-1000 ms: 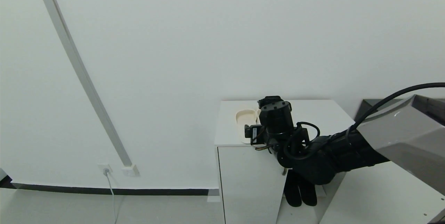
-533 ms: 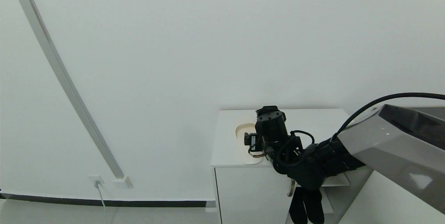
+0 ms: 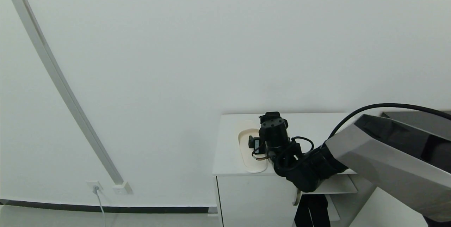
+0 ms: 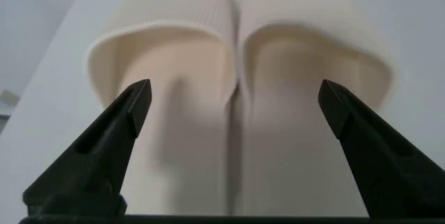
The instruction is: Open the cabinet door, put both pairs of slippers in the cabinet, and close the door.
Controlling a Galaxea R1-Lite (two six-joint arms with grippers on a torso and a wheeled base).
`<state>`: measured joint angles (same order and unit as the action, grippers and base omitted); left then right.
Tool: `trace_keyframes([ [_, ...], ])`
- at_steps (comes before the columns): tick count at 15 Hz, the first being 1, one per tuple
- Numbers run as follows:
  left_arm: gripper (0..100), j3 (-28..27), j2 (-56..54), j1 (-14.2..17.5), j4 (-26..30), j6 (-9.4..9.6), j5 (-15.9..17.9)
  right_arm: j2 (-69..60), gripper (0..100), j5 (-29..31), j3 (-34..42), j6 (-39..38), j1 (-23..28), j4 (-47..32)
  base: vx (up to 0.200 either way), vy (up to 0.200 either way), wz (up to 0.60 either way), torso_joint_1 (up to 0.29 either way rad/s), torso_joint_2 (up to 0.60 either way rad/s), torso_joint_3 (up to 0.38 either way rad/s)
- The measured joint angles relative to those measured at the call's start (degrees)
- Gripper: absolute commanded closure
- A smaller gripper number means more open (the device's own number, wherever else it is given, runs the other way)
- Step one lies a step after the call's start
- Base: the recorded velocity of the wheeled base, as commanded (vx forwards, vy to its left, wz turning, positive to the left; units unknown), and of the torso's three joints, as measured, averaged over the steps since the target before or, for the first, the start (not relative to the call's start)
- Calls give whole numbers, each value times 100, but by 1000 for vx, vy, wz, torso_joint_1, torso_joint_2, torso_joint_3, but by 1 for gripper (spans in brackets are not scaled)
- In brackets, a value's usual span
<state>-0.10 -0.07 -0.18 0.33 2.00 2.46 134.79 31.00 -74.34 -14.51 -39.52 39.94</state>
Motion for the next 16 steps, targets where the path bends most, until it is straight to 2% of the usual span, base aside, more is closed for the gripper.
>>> trace_keyframes([
  [9, 100, -1, 0, 0, 0, 0, 0, 886, 0, -196, -1285, 241, 293, 46, 0, 0, 0, 0, 0, 0],
  [10, 100, 0, 0, 0, 2, 0, 0, 951, 100, -227, -1364, 252, 304, 46, 0, 0, 0, 0, 0, 0],
  [16, 100, 0, 0, 0, 2, 0, 0, 1063, 100, -256, -1434, 290, 306, 57, 0, 0, 0, 0, 0, 0],
])
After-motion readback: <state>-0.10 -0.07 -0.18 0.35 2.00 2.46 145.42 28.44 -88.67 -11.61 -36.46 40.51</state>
